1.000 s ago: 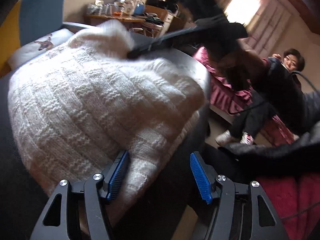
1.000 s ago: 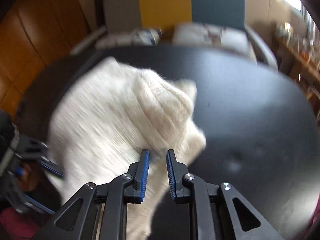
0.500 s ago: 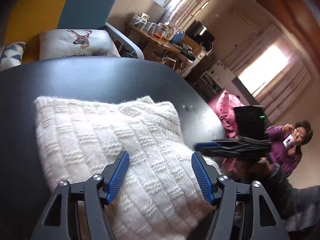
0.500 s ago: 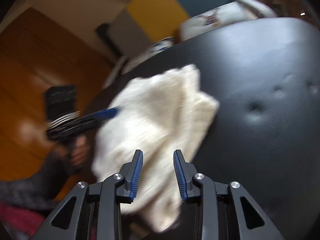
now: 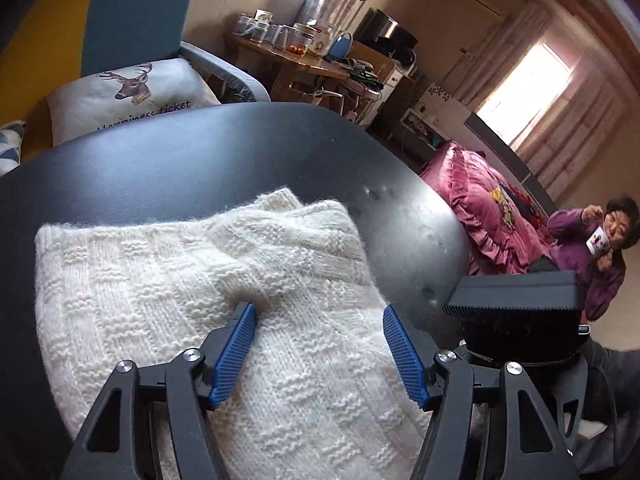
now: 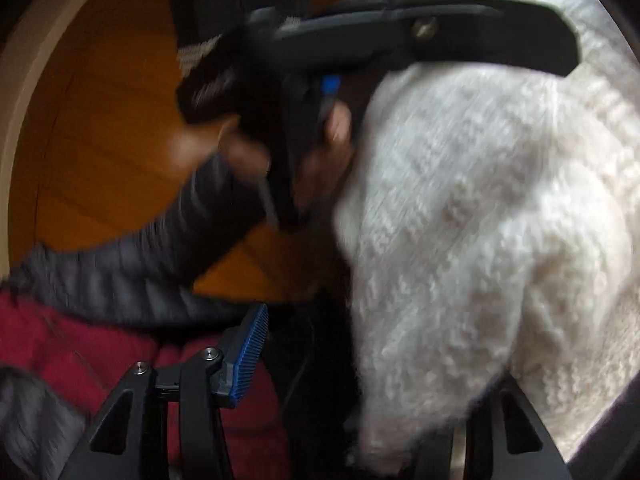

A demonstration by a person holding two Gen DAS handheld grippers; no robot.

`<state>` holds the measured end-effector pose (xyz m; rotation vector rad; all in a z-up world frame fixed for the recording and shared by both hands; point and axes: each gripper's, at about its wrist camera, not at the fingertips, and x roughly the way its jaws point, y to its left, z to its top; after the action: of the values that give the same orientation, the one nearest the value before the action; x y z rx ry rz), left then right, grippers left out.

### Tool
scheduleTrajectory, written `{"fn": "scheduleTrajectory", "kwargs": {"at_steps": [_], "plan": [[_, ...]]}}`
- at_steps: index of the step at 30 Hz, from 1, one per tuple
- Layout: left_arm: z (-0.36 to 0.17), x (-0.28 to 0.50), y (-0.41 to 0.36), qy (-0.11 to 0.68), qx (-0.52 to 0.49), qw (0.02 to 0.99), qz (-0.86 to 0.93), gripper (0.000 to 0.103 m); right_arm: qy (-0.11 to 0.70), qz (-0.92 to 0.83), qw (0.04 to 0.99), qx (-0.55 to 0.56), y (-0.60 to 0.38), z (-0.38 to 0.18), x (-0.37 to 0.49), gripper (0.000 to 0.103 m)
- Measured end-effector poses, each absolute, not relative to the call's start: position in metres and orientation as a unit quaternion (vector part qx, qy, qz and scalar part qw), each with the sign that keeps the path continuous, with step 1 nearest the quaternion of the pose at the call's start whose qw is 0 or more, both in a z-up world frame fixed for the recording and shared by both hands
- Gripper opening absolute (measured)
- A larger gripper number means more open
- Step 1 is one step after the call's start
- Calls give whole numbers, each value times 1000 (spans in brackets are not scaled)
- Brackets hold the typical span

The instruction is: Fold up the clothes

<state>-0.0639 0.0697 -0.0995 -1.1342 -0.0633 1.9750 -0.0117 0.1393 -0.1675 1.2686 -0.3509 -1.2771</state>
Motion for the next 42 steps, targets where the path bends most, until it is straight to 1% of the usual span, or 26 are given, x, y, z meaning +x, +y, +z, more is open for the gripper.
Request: {"fn": "scheduleTrajectory", "kwargs": {"at_steps": [1, 2, 3, 4, 6, 9, 11, 13, 15, 17, 19, 21, 24, 25, 26, 27, 28, 29, 32, 37, 40, 42], "plan": [[-103, -59, 74, -9, -449, 428, 784, 66, -144, -565, 591, 557, 150, -172, -8, 23], [-107, -53, 79, 13, -442, 437, 783, 66, -137, -578, 574, 563, 162, -177, -5, 10], [-110, -46, 85, 39, -432, 441, 786, 66, -149, -587, 566, 559, 171, -179, -2, 7], [-113, -41, 89, 55, -420, 443, 790, 66, -165, -595, 559, 554, 180, -182, 1, 7], [-114, -38, 95, 58, -411, 442, 795, 66, -181, -619, 548, 533, 187, -181, 11, 7], [-114, -41, 98, 41, -413, 434, 799, 66, -195, -651, 523, 514, 194, -172, 24, 11], [-109, -43, 94, 17, -420, 423, 803, 66, -212, -664, 499, 515, 206, -162, 31, 31], [-102, -38, 86, -10, -420, 413, 808, 66, -223, -683, 471, 512, 227, -148, 37, 32], [-95, -30, 74, -37, -414, 399, 817, 67, -240, -713, 438, 492, 250, -133, 41, 36], [-92, -17, 60, -57, -403, 380, 831, 68, -274, -740, 406, 461, 268, -123, 38, 46], [-93, -5, 47, -73, -393, 362, 842, 68, -302, -747, 389, 446, 270, -122, 32, 53], [-94, 8, 35, -88, -385, 348, 850, 68, -308, -739, 381, 463, 256, -129, 22, 53], [-93, 24, 30, -95, -373, 344, 856, 72, -306, -725, 363, 498, 232, -147, 6, 53], [-94, 28, 31, -90, -370, 345, 858, 73, -281, -741, 360, 492, 224, -145, 6, 50], [-96, 30, 33, -83, -368, 347, 859, 73, -253, -758, 357, 485, 215, -142, 7, 42], [-98, 32, 35, -76, -367, 347, 860, 74, -223, -774, 343, 484, 212, -137, 8, 37], [-101, 34, 38, -70, -366, 348, 860, 74, -200, -788, 329, 480, 211, -128, 12, 29], [-102, 35, 40, -65, -365, 353, 859, 74, -177, -802, 315, 476, 210, -119, 17, 25], [-109, 41, 45, -38, -365, 371, 853, 75, -25, -827, 239, 508, 211, -118, 27, 25], [-119, 52, 57, 14, -357, 375, 856, 75, -115, -823, 248, 498, 253, -137, 33, 27], [-107, 52, 50, -27, -357, 371, 857, 75, -139, -826, 255, 483, 261, -140, 38, 29], [-100, 51, 40, -55, -353, 367, 859, 75, -149, -826, 262, 477, 266, -137, 41, 33]]}}
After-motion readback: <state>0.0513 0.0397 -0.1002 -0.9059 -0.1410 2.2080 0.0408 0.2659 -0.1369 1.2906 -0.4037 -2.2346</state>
